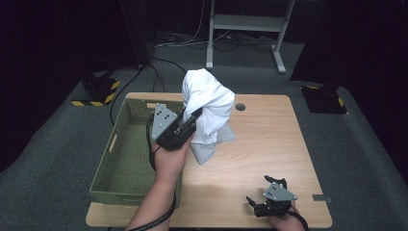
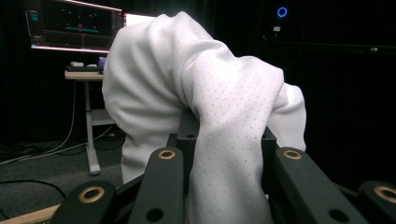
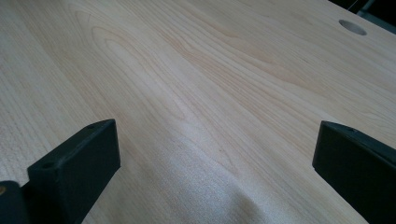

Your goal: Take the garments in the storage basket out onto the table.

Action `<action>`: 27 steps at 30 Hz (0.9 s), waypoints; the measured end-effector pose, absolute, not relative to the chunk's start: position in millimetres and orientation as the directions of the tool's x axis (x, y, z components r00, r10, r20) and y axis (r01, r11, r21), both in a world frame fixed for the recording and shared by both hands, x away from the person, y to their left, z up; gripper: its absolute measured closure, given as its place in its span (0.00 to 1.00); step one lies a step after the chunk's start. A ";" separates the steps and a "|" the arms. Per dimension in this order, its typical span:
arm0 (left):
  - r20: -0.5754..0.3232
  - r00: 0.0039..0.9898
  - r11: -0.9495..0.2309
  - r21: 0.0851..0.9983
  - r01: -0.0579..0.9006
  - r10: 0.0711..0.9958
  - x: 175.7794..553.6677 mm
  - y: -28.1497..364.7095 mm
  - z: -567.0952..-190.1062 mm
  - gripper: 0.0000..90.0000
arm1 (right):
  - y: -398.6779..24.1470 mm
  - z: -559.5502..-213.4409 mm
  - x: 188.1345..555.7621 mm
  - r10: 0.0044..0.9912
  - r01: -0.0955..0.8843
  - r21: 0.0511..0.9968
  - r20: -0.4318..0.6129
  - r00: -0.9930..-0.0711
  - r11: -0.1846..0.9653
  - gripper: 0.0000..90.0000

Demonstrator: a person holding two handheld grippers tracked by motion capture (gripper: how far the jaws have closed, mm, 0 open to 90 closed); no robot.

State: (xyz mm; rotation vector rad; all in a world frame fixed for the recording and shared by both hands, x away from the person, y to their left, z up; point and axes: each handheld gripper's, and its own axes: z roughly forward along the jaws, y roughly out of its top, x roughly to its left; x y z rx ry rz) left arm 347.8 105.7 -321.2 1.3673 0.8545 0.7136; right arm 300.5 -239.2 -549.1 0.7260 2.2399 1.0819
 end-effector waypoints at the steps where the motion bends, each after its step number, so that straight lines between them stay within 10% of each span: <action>1: -0.102 0.528 0.088 0.995 0.052 0.843 348.1 104.5 -321.3 0.81 | -239.2 -549.1 300.5 0.667 0.230 0.815 -0.235 -0.707 0.531 0.00; 27: -0.103 0.551 0.060 0.994 0.095 0.828 359.5 70.0 -339.0 0.81 | -239.7 -548.9 300.5 0.668 0.231 0.818 -0.230 -0.707 0.526 0.00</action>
